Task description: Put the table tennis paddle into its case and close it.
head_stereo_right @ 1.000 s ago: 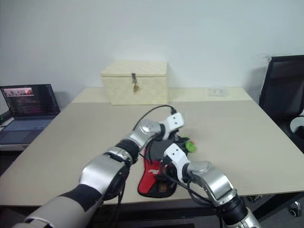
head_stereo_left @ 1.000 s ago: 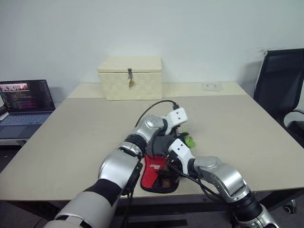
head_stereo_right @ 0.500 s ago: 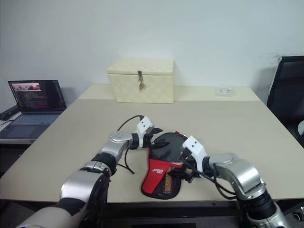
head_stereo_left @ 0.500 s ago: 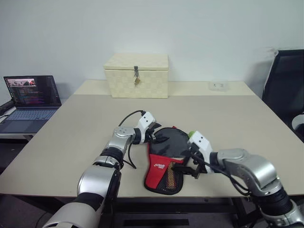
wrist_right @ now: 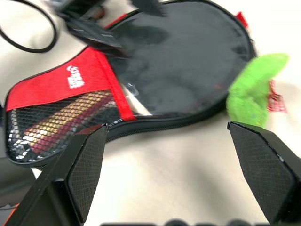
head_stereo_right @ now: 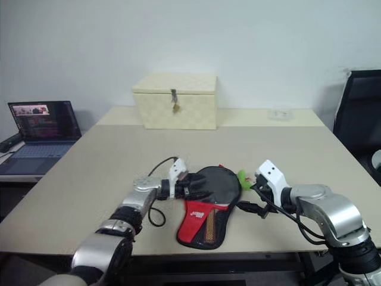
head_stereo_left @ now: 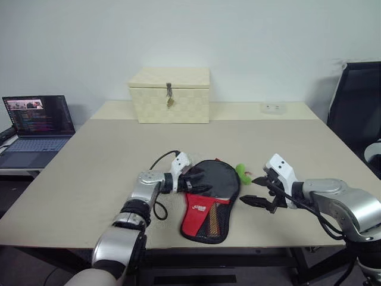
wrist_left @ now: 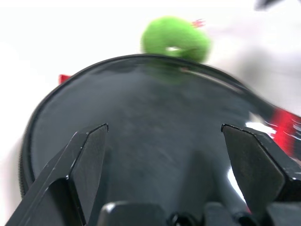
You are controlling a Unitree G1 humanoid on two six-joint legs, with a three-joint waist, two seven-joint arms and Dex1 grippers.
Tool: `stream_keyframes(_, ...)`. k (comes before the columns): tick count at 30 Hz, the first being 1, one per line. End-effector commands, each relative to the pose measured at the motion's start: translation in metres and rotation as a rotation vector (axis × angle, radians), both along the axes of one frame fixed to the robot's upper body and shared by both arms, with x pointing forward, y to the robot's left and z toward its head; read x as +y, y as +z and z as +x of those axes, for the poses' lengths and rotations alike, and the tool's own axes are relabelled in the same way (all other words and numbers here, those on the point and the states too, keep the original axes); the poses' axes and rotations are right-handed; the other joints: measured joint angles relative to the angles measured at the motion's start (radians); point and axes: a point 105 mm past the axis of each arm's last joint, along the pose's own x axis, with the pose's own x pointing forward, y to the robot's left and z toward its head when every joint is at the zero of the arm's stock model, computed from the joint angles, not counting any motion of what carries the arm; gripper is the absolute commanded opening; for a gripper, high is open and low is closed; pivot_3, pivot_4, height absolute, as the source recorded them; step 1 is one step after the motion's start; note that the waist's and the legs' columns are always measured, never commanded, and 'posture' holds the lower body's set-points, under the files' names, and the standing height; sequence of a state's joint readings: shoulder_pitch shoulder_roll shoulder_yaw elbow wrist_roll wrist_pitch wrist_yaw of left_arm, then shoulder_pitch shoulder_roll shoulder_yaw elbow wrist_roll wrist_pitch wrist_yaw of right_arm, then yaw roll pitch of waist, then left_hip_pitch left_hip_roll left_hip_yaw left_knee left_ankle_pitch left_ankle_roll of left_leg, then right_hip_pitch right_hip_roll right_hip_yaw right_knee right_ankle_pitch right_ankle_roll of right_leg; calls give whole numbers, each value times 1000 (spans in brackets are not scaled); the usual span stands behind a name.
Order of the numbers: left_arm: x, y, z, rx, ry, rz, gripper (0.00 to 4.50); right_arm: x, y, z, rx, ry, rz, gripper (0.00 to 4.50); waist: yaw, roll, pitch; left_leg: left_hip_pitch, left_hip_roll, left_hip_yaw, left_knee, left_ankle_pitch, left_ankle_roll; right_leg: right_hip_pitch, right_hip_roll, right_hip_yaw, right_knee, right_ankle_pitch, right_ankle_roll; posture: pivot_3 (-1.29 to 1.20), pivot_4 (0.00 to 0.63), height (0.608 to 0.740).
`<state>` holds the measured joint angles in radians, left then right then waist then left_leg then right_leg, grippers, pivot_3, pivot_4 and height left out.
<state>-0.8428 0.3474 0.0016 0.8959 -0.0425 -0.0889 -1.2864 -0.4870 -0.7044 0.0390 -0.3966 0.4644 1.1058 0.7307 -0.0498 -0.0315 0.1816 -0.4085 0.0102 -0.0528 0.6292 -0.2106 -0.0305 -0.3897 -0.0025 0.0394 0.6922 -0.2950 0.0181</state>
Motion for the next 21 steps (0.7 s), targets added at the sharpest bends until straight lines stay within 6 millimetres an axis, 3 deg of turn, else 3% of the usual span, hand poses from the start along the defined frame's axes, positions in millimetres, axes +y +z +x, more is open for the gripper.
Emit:
stream_keyframes(1,14,19,-21,-4,-99,11,4202,0,16,-5,-60,19,26,4500,-2,0,0,0,0,0,0,0,0,0,0,0,0,0,0,0,150,740)
stream_keyframes(4,38,24,-38,2,-111,72,4202,0,18,-9,-48,35,55,4500,-1,0,0,0,0,-1,0,0,0,0,0,0,0,0,0,0,150,740)
stream_keyframes(8,48,22,-52,17,-127,149,4202,-1,17,-6,-50,28,56,4500,3,0,0,0,0,-2,0,0,0,1,-1,1,0,0,0,0,150,740)
stream_keyframes(16,37,10,-72,78,-192,177,4202,-4,20,15,-115,-24,42,4500,17,1,0,0,0,-1,0,0,0,1,-1,1,-2,0,0,0,150,740)
stream_keyframes(21,33,0,-89,152,-269,212,4202,-7,21,17,-123,-30,34,4500,17,1,1,0,0,0,0,0,0,1,-1,2,-3,0,0,0,150,740)
